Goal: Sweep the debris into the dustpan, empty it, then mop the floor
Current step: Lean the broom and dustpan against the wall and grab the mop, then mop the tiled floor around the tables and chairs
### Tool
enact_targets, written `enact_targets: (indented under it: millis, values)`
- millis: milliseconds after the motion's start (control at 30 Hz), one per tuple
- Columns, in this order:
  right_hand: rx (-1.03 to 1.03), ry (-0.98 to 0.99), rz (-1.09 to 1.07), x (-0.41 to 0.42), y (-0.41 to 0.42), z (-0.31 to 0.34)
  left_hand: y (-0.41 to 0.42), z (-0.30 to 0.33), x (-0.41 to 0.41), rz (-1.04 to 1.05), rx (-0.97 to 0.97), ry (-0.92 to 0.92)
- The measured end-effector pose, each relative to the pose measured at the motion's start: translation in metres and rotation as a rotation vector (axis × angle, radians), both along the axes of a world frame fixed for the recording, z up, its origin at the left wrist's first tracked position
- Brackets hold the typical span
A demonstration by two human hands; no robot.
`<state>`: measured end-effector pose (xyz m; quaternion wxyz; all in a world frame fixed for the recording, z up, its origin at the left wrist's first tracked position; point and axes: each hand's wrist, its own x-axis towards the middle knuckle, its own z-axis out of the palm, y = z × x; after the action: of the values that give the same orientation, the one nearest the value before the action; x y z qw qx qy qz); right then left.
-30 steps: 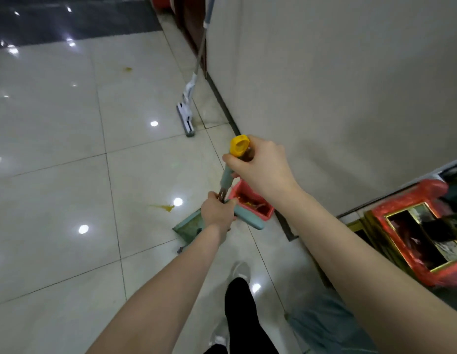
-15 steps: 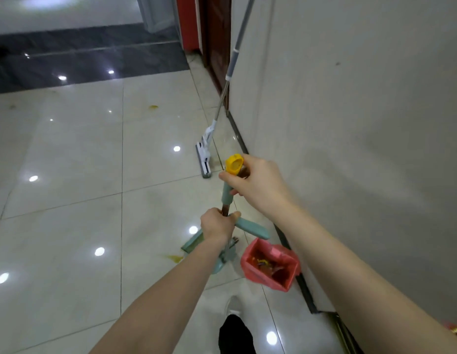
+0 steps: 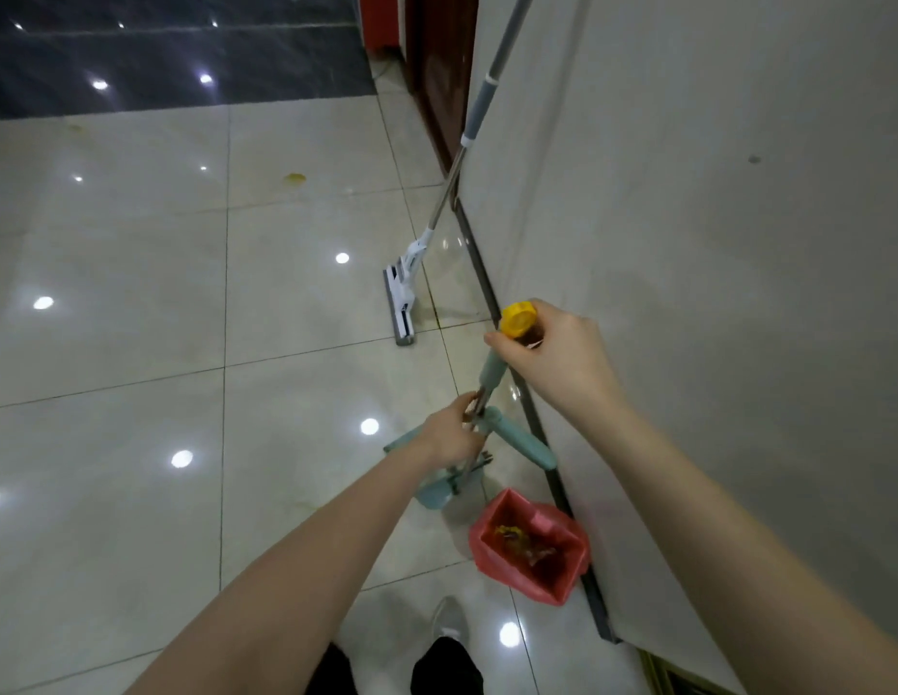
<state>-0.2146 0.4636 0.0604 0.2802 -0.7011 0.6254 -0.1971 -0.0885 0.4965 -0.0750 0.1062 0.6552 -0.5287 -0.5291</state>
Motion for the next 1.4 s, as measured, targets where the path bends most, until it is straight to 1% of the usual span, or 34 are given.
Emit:
enact_targets:
  millis: [133, 267, 300, 333, 467, 500, 567, 700, 800, 933, 1033, 1167, 1300, 1400]
  values:
    - [0.002, 0.018, -0.132, 0.019, -0.007, 0.001, -0.009, 0.004, 0.035, -0.047, -0.023, 0.015]
    - [0.010, -0.081, -0.277, 0.044, -0.011, 0.011, -0.020, 0.014, 0.083, -0.129, -0.132, -0.027]
    - [-0.003, -0.074, -0.299, 0.051, -0.011, 0.015, -0.024, 0.018, 0.098, -0.166, -0.158, -0.043]
    - [-0.037, -0.024, -0.308, 0.058, -0.013, 0.019, -0.028, 0.024, 0.113, -0.204, -0.180, -0.056]
    - [-0.210, 0.375, -0.222, 0.106, -0.025, 0.045, -0.052, 0.055, 0.182, -0.309, -0.244, -0.106]
    - [-0.231, 0.417, -0.203, 0.119, -0.030, 0.051, -0.060, 0.063, 0.197, -0.320, -0.261, -0.122]
    - [-0.240, 0.440, -0.172, 0.139, -0.043, 0.061, -0.078, 0.078, 0.221, -0.314, -0.299, -0.143]
    - [-0.225, 0.519, -0.113, 0.186, -0.082, 0.074, -0.122, 0.104, 0.269, -0.308, -0.367, -0.155]
    - [-0.234, 0.595, -0.091, 0.208, -0.126, 0.078, -0.161, 0.119, 0.298, -0.303, -0.398, -0.152]
    - [-0.220, 0.655, -0.069, 0.224, -0.198, 0.072, -0.221, 0.125, 0.329, -0.237, -0.446, -0.141]
    - [-0.198, 0.667, -0.042, 0.231, -0.257, 0.062, -0.278, 0.125, 0.342, -0.216, -0.450, -0.161]
    - [-0.235, 0.686, -0.021, 0.228, -0.348, 0.050, -0.376, 0.116, 0.339, -0.210, -0.455, -0.181]
    - [-0.247, 0.695, -0.038, 0.205, -0.450, 0.050, -0.486, 0.115, 0.319, -0.257, -0.409, -0.153]
    - [-0.272, 0.764, -0.017, 0.183, -0.524, 0.051, -0.554, 0.114, 0.304, -0.265, -0.400, -0.133]
